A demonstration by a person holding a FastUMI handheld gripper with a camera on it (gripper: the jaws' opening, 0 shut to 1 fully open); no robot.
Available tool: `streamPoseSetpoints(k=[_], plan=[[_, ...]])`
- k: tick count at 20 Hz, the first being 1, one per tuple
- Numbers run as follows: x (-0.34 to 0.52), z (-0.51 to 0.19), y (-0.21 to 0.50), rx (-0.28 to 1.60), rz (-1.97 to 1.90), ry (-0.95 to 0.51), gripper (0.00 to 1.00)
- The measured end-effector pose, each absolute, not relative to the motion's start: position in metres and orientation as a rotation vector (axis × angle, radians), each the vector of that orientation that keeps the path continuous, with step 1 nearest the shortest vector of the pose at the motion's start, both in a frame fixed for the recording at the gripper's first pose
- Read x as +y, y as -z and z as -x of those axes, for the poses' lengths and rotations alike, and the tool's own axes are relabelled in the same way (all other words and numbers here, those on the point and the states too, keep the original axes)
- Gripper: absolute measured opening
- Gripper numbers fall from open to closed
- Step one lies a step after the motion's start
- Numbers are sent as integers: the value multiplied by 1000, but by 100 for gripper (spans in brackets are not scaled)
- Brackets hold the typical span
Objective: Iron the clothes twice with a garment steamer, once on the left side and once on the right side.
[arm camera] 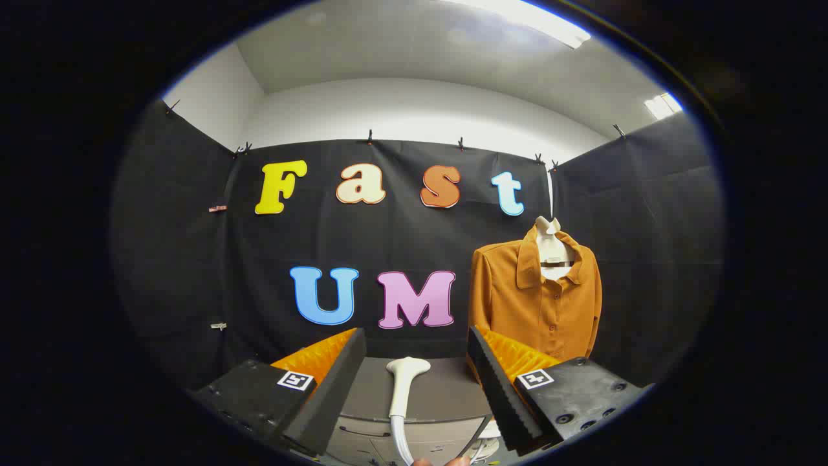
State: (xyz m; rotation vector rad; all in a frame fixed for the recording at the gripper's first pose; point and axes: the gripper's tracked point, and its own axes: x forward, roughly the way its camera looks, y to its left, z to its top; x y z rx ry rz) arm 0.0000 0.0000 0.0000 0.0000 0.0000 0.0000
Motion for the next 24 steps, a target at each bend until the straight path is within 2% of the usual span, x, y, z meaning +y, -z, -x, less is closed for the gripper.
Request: streamPoseSetpoints(k=[19,24], plan=[[0,13,9,57,-19,6,98],[10,-9,46,193,-82,-39,98]])
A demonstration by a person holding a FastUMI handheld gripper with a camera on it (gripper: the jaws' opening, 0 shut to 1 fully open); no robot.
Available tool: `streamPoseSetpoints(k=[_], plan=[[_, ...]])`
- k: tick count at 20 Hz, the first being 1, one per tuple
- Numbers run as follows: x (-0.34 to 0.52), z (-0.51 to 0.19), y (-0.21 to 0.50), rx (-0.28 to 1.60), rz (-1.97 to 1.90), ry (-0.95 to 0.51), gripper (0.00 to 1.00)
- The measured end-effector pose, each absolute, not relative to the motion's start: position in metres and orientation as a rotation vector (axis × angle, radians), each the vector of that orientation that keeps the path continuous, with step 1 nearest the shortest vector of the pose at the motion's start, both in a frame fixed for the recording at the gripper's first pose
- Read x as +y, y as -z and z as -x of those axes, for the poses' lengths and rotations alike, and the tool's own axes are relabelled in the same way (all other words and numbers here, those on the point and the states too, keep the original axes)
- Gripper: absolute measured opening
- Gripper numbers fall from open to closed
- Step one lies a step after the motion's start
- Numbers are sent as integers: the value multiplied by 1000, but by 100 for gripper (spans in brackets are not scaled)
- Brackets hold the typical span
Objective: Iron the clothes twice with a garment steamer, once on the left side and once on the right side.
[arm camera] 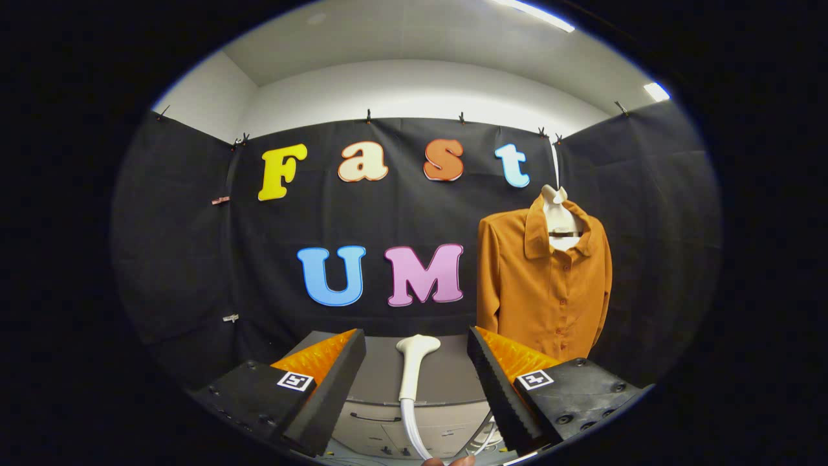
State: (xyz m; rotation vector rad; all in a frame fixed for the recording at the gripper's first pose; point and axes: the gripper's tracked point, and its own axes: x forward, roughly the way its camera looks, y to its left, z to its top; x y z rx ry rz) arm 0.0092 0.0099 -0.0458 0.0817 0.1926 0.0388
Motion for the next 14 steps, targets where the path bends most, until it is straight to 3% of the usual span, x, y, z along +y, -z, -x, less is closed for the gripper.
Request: streamPoseSetpoints(k=[7,14], plan=[[26,-73,163,560,-114,-64,99],[37,-110,265,796,-90,-39,99]])
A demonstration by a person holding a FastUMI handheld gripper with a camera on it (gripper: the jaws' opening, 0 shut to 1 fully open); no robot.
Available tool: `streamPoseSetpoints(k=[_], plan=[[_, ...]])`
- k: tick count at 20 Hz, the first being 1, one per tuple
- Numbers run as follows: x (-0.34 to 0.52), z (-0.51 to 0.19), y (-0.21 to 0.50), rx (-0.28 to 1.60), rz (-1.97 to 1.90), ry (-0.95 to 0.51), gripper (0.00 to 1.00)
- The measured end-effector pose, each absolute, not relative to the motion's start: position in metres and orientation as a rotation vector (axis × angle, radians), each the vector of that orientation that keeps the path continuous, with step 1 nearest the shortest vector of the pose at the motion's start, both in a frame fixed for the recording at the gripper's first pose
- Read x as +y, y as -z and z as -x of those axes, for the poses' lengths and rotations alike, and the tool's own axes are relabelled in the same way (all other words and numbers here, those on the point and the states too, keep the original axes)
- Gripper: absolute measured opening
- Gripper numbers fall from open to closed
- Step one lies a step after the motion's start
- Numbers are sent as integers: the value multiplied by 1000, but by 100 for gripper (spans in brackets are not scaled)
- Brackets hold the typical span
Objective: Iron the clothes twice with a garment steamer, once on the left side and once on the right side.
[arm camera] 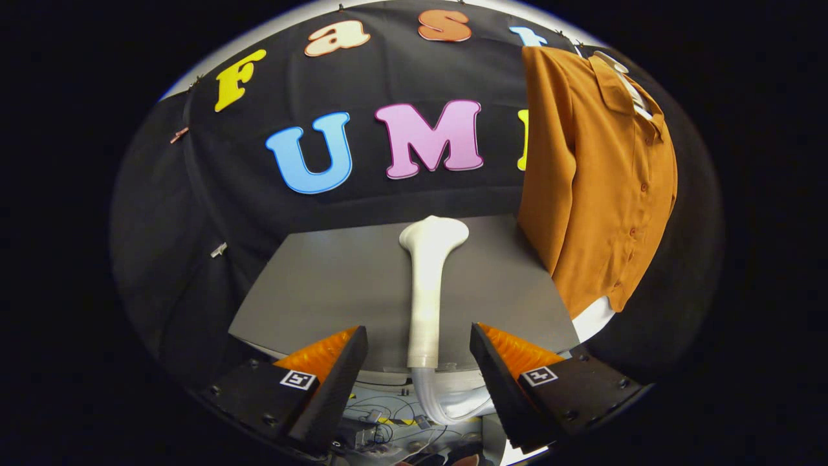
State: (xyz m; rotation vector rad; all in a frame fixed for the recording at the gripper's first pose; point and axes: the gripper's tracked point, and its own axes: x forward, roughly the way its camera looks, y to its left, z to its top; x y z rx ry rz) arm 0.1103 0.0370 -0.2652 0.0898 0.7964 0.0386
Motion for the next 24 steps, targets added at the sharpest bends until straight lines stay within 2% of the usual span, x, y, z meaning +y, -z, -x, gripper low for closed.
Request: streamPoseSetpoints(k=[4,7,8,10,11,12,13,18,24], plan=[[36,-125,308,873,-53,-13,95],[30,-128,330,916,-27,23,74],[31,-129,335,920,-24,19,72],[40,-131,331,895,-14,-12,55],[39,-138,336,856,11,-18,38],[40,-134,329,835,-7,-23,38],[42,-134,326,811,-8,-26,30],[45,-126,296,701,-19,-24,31],[42,-97,192,443,-60,-56,30]])
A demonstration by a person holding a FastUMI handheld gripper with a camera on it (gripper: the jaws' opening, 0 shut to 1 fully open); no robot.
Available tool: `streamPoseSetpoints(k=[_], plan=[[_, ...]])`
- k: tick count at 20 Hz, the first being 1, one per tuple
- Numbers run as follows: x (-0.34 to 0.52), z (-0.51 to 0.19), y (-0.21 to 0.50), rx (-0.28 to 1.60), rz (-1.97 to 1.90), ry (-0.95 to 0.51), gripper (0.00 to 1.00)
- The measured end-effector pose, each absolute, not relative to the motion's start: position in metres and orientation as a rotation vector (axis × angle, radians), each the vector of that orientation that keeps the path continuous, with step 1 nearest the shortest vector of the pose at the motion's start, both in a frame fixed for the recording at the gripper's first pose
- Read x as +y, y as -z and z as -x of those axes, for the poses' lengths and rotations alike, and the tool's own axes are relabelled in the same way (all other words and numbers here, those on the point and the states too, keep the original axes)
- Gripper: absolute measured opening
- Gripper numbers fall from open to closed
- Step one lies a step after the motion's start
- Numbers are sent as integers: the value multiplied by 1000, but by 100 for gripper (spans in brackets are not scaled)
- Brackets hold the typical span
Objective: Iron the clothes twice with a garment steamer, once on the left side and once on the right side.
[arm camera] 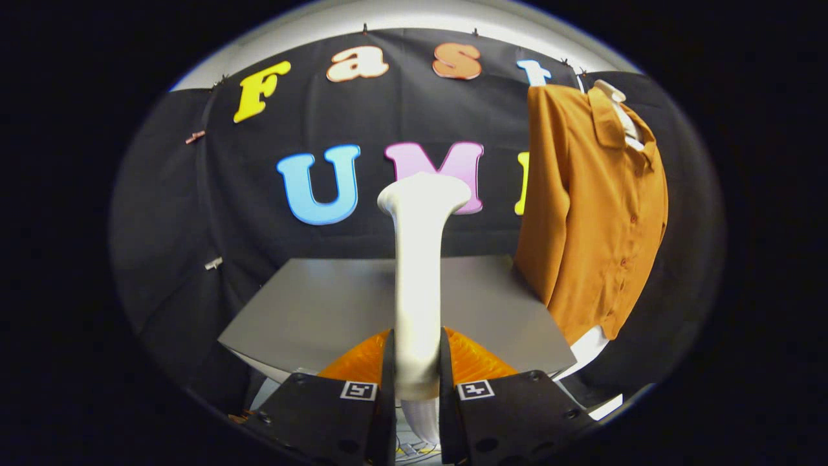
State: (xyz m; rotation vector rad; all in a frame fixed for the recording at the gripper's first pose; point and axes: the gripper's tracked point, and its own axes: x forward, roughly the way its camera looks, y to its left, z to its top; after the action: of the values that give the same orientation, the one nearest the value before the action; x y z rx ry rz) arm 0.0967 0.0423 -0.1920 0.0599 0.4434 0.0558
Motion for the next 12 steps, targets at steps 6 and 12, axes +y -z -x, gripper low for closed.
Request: streamPoseSetpoints(k=[6,12], plan=[[-10,-65,110,196,-40,-33,30],[-106,-55,82,32,-40,70,30]])
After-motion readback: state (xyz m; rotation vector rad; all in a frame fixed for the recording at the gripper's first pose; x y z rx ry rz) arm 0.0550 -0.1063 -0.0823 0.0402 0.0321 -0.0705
